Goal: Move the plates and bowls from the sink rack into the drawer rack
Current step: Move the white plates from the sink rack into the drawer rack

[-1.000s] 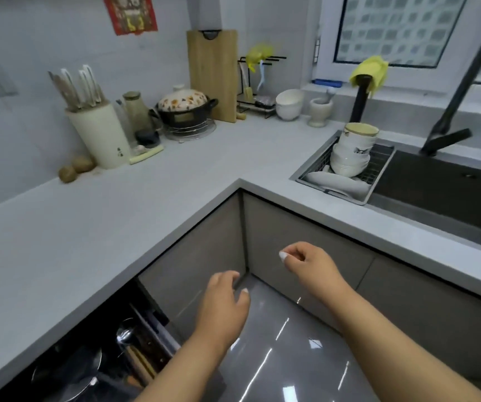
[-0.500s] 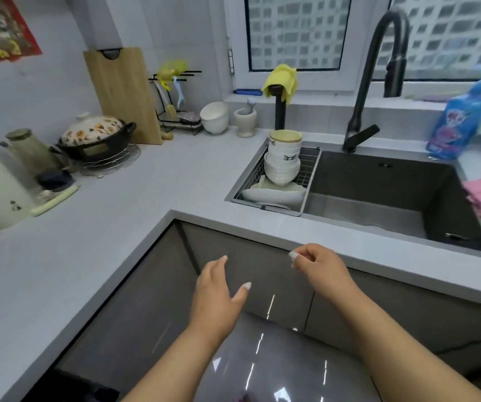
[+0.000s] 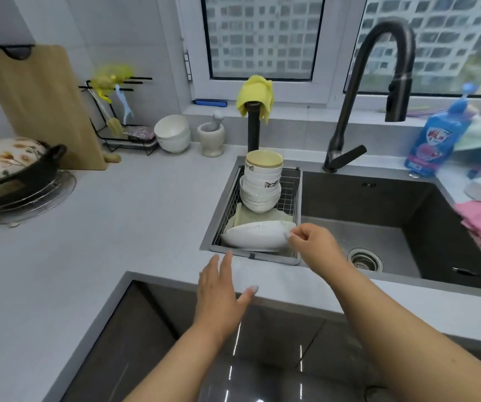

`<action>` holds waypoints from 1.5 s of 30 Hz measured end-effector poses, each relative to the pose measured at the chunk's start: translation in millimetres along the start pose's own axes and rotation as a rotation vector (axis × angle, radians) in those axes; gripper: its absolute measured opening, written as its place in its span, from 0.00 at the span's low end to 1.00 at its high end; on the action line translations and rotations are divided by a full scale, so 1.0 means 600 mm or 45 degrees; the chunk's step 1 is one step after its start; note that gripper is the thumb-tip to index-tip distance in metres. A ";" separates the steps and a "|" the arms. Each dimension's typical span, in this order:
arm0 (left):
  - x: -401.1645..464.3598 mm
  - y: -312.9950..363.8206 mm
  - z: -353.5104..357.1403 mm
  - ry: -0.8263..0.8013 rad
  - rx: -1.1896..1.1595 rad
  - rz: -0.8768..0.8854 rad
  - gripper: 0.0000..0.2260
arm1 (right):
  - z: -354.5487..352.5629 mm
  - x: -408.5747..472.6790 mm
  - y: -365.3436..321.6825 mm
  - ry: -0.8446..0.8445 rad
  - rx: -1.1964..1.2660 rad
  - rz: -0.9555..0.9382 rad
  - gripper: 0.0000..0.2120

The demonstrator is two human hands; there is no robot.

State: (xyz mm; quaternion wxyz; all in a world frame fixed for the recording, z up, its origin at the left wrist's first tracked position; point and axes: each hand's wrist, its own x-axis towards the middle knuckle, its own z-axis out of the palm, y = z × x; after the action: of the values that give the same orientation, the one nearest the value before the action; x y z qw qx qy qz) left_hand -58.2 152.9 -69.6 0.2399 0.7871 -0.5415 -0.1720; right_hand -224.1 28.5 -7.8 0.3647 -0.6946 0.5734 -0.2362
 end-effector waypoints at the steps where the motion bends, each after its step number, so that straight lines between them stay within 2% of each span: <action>1: 0.021 -0.006 0.000 -0.005 0.032 0.020 0.38 | 0.010 0.022 -0.006 -0.008 -0.029 0.005 0.08; 9: 0.146 -0.053 0.030 0.028 0.143 0.169 0.35 | 0.072 0.152 -0.014 -0.208 -0.315 0.086 0.08; 13: 0.178 -0.066 0.047 0.093 0.106 0.250 0.29 | 0.080 0.180 -0.017 -0.320 -0.455 0.111 0.06; 18: 0.201 -0.072 0.056 0.238 0.067 0.321 0.16 | 0.083 0.211 -0.019 -0.462 -0.542 0.141 0.07; 22: 0.202 -0.074 0.056 0.287 0.091 0.359 0.15 | 0.081 0.227 -0.019 -0.575 -0.529 0.166 0.07; 25: 0.203 -0.074 0.056 0.303 0.107 0.377 0.15 | 0.077 0.233 -0.021 -0.672 -0.589 0.107 0.05; 29: 0.205 -0.075 0.059 0.296 0.128 0.380 0.16 | 0.085 0.228 -0.023 -0.769 -0.830 -0.046 0.05; 33: 0.204 -0.074 0.059 0.305 0.138 0.373 0.16 | 0.088 0.228 -0.025 -0.735 -0.960 -0.233 0.05; 38: 0.204 -0.074 0.059 0.332 0.117 0.371 0.16 | 0.082 0.235 -0.028 -0.573 -1.088 -0.446 0.04; 43: 0.204 -0.076 0.060 0.303 0.096 0.345 0.15 | 0.057 0.221 -0.058 -0.430 -0.997 -0.574 0.02; 45: 0.201 -0.074 0.056 0.281 0.068 0.330 0.15 | 0.043 0.208 -0.068 -0.376 -0.943 -0.600 0.06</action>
State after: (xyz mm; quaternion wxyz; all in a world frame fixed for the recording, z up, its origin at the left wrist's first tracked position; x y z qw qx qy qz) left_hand 1.1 46.7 -124.0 0.2972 0.7308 -0.6133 -0.0377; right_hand -150.6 -83.1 -3.1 0.1061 -0.9156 0.3878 0.0094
